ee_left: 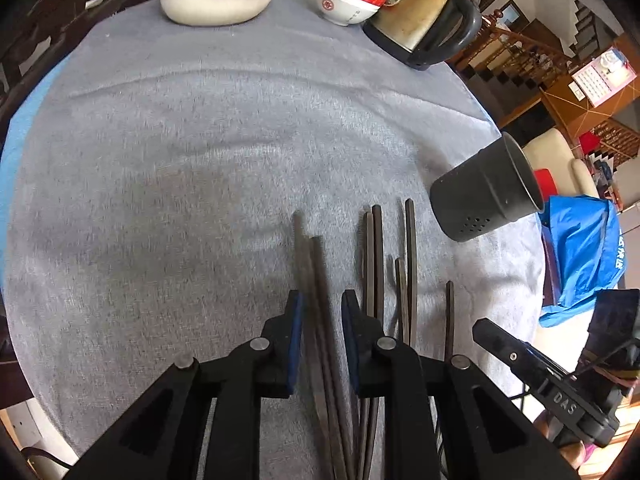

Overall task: Organize utensils
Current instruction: 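Lower the right gripper onto the chopstick pile while the left gripper approaches it too, then close the right gripper on one dark chopstick and lift it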

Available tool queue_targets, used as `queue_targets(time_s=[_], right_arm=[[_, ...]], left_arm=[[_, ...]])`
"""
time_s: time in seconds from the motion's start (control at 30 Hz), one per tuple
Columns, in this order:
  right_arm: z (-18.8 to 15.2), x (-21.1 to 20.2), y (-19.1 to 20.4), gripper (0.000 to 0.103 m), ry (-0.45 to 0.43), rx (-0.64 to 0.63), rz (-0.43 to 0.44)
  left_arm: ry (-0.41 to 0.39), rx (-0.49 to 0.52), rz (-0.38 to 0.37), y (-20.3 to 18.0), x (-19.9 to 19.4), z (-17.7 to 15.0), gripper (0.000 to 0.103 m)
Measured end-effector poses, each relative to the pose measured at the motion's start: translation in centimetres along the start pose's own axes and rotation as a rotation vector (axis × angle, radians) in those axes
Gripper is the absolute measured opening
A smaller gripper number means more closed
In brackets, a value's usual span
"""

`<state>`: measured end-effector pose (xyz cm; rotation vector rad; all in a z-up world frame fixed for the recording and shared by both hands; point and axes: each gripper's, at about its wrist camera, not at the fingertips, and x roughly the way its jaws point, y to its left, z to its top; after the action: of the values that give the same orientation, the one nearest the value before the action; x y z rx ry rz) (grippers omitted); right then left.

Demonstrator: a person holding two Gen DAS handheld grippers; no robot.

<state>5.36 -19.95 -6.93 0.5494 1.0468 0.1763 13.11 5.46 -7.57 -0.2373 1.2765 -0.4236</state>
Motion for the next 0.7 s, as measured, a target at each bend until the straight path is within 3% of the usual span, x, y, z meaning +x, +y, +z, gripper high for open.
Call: queue_targets(time_s=[0.17,0.27,0.4,0.5,0.57,0.6,0.7], right_arm=[[0.2,-0.2,-1.7,0.011,0.024,0.067,-0.027],[0.1,-0.3,-2.2,0.02,0.023,0.081,-0.051],[-0.1,-0.3,-2.2,0.067,0.013,0.086,-0.063],[-0.1,-0.6,-1.8,0.063,-0.026,0.062,-0.086],[0.0,-0.4,-1.4,0.041,-0.015,0.036,-0.102],[0.1,-0.1,-1.2,0.037,-0.002,0.027,-0.108],[0.5,0.6,-0.6,0.037,0.017,0.004,-0.125]], left_arm=[[0.006,-0.043,0.01,1.3,0.0,-0.1,0.02],[0.006,-0.049,0.047,1.5,0.1,-0.1,0.02],[0.013,-0.038,0.06,1.1,0.6,0.2,0.02],[0.011,-0.027,0.076,0.9,0.8,0.6,0.021],[0.01,-0.023,0.088,0.8,0.9,0.9,0.021],[0.008,-0.022,0.091,0.8,0.9,1.1,0.021],[0.014,-0.026,0.102,0.8,1.1,1.5,0.021]])
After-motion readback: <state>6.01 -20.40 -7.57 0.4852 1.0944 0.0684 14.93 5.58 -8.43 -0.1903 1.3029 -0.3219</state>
